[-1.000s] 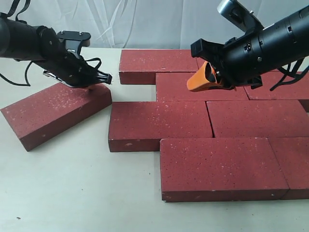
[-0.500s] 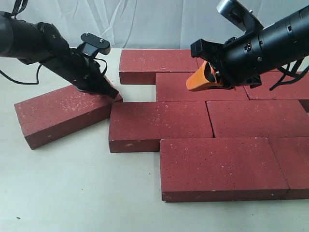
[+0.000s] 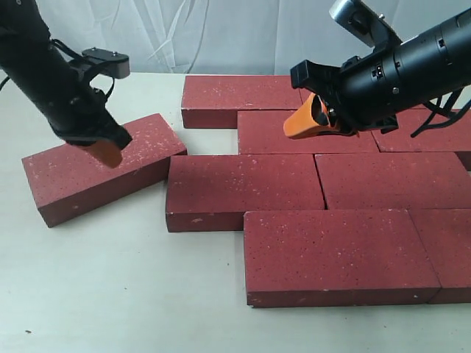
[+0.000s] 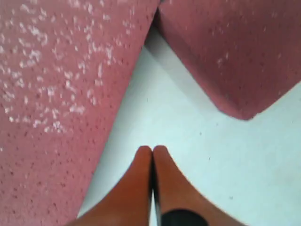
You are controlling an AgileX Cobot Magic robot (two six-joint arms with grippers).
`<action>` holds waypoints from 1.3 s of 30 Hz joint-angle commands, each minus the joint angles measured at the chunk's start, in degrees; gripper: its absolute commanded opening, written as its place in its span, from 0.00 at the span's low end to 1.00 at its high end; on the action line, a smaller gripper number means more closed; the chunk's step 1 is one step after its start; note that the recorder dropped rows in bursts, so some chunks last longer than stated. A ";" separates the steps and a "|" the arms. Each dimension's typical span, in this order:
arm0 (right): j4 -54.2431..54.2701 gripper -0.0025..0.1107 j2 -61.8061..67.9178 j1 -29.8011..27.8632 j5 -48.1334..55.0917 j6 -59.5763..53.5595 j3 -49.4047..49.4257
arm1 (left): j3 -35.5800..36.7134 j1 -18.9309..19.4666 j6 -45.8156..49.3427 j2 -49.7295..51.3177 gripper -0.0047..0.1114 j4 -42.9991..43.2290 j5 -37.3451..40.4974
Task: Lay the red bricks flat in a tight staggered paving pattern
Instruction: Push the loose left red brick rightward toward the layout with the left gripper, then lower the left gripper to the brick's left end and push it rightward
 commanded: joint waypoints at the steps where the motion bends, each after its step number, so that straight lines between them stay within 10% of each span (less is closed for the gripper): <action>1: 0.10 0.02 -0.50 -0.03 0.18 -0.86 0.18 | 3.91 0.16 -0.38 -0.65 0.04 4.80 3.74; 39: -0.11 0.02 -0.50 -0.03 -0.27 -1.73 0.18 | 15.36 4.76 -12.07 -0.65 0.04 26.78 -14.65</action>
